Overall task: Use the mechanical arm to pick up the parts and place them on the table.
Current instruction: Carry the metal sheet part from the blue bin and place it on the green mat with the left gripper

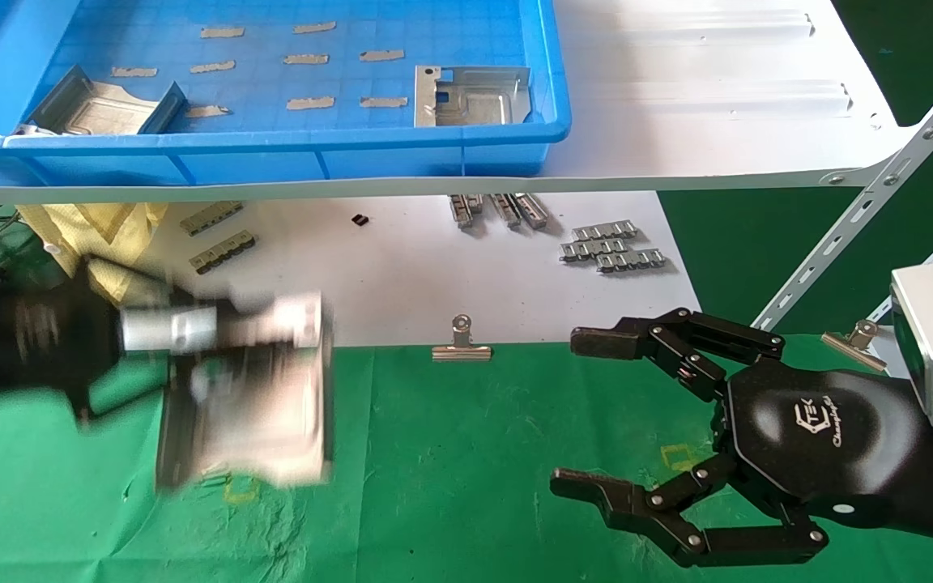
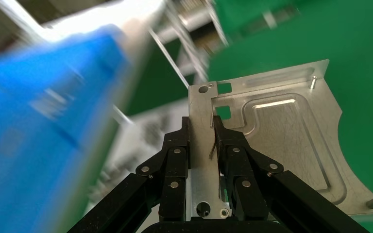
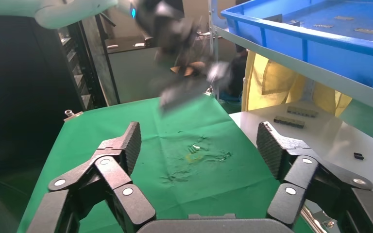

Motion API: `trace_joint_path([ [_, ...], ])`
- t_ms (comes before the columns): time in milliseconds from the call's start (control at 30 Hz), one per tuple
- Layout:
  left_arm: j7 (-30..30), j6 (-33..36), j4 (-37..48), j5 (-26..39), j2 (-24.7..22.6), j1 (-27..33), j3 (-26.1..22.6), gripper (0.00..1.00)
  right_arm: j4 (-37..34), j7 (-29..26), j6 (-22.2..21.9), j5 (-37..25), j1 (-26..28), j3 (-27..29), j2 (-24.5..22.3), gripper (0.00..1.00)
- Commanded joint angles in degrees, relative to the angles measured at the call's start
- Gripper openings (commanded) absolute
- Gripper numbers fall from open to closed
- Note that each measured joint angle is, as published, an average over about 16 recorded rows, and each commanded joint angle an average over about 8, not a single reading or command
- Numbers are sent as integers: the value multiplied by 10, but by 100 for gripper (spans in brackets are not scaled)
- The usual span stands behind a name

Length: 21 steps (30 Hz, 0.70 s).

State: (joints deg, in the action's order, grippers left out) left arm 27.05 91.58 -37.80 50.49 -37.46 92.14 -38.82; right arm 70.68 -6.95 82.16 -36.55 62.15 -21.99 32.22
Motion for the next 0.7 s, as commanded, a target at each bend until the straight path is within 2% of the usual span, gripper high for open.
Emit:
trace_joint_path([
  [33, 33, -3, -16, 0, 19, -20, -27, 0, 0, 0, 0, 0, 0, 0, 0, 100],
  [267, 110, -5, 83, 47, -2, -27, -90, 0, 0, 0, 0, 0, 0, 0, 0, 100],
  [467, 168, -7, 130, 83, -23, -22, -136, 2, 0, 0, 0, 0, 0, 0, 0, 100],
  [500, 178, -8, 137, 89, -27, -19, -143, 9, 0, 0, 0, 0, 0, 0, 0, 100],
  [567, 195, -10, 151, 99, -34, -13, -153, 31, 0, 0, 0, 0, 0, 0, 0, 100],
  [700, 223, -15, 186, 110, -49, 0, -165, 81, 0, 0, 0, 0, 0, 0, 0, 100],
])
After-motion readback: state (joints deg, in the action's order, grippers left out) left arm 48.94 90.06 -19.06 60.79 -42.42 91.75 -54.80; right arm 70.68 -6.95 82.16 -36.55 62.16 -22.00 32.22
